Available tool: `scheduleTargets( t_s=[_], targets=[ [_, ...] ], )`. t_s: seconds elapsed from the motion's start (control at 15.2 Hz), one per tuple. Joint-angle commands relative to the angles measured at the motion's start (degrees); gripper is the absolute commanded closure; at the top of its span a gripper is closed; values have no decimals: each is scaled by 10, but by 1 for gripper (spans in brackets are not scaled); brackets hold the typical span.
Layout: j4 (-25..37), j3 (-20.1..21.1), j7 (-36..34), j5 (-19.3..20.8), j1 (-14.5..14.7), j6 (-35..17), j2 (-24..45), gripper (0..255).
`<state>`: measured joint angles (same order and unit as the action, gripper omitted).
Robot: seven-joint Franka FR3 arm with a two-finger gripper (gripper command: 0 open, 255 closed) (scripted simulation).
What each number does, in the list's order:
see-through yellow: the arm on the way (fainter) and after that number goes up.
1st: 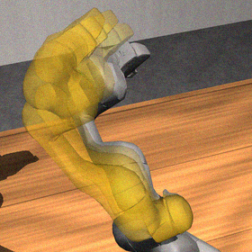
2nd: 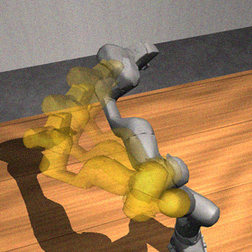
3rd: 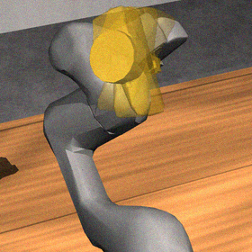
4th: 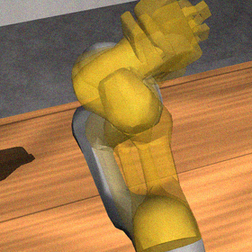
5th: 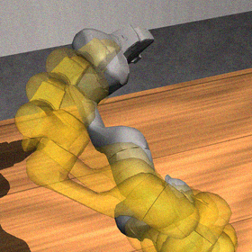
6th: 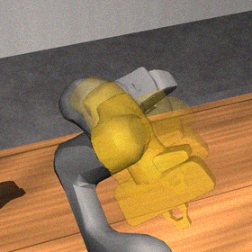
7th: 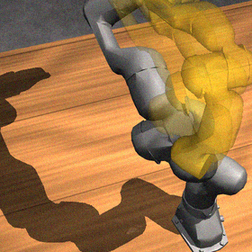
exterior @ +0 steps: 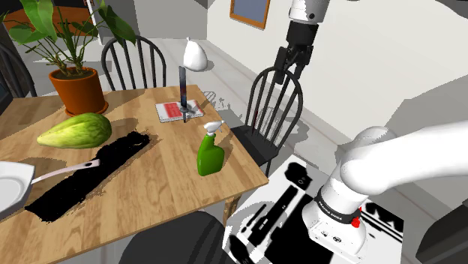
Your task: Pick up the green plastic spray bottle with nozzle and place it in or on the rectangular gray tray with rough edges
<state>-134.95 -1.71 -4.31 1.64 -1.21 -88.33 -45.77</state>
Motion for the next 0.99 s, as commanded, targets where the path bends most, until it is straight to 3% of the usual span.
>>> scheduleTargets(
  t_s=[0.0,0.53,0.92],
  targets=[
    [0,0,0,0,0,0,0,0],
    [-157,-80,220,-18,91,-236,-8,0],
    [-229,-158,409,-52,186,-411,43,0]
  ],
)
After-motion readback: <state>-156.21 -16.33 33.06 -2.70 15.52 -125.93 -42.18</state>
